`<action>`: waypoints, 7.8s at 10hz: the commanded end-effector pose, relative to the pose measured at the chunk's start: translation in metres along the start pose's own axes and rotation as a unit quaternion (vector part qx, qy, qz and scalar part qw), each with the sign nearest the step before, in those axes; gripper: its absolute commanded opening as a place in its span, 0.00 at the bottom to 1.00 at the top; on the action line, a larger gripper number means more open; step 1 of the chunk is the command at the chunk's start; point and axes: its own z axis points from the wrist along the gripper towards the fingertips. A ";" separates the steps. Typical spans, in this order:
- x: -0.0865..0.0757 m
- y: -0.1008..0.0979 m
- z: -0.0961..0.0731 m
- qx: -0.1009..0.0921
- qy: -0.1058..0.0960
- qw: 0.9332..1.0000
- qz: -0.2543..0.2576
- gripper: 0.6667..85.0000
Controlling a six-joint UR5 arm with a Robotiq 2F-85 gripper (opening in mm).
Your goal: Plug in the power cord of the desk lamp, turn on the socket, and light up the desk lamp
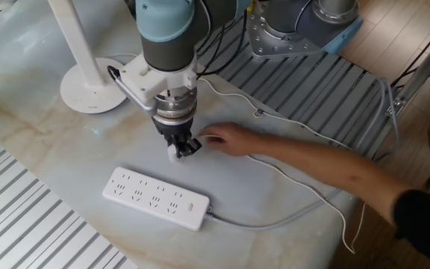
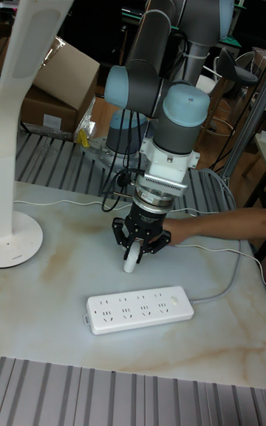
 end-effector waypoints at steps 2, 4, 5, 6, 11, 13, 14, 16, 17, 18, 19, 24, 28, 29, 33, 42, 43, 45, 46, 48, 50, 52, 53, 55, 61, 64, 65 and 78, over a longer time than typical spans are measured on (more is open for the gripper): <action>-0.011 0.007 -0.027 -0.001 -0.001 0.993 -0.121 0.00; -0.017 0.019 -0.041 -0.009 0.003 0.971 -0.239 0.00; -0.007 0.021 -0.052 -0.012 0.036 0.960 -0.277 0.00; -0.011 0.011 -0.060 0.010 0.046 0.936 -0.349 0.00; -0.006 0.009 -0.065 0.010 0.065 0.837 -0.542 0.00; -0.018 -0.004 -0.062 0.013 0.063 0.760 -0.647 0.00; -0.042 -0.008 -0.058 0.026 0.042 0.710 -0.703 0.00; -0.069 0.013 -0.051 0.022 -0.009 0.649 -0.761 0.00; -0.085 0.020 -0.049 0.026 -0.032 0.601 -0.798 0.00; -0.095 0.022 -0.050 0.021 -0.047 0.564 -0.824 0.00; -0.098 0.023 -0.053 0.016 -0.055 0.542 -0.839 0.00; -0.113 -0.001 -0.056 0.027 -0.039 0.458 -0.887 0.00; -0.113 -0.004 -0.041 0.026 -0.045 0.444 -0.895 0.00; -0.112 -0.007 -0.036 0.028 -0.043 0.445 -0.894 0.00; -0.101 -0.013 -0.026 0.013 -0.043 0.460 -0.887 0.00; -0.091 -0.008 -0.020 0.002 -0.045 0.471 -0.881 0.00; -0.090 -0.006 -0.020 -0.001 -0.046 0.472 -0.880 0.00; -0.090 -0.007 -0.020 -0.001 -0.045 0.474 -0.879 0.00; -0.090 -0.007 -0.020 0.000 -0.046 0.477 -0.878 0.00; -0.092 -0.007 -0.021 -0.004 -0.050 0.487 -0.872 0.00; -0.091 -0.007 -0.020 -0.006 -0.049 0.494 -0.868 0.00; -0.092 -0.007 -0.018 -0.006 -0.051 0.496 -0.867 0.00; -0.092 -0.006 -0.017 -0.007 -0.052 0.499 -0.865 0.00; -0.093 -0.007 -0.017 -0.006 -0.051 0.503 -0.862 0.00; -0.093 -0.008 -0.015 -0.009 -0.051 0.516 -0.855 0.00; -0.092 -0.009 -0.014 -0.010 -0.048 0.521 -0.852 0.00; -0.092 -0.010 -0.014 -0.010 -0.047 0.524 -0.850 0.00; -0.088 -0.006 -0.009 -0.023 -0.060 0.544 -0.837 0.00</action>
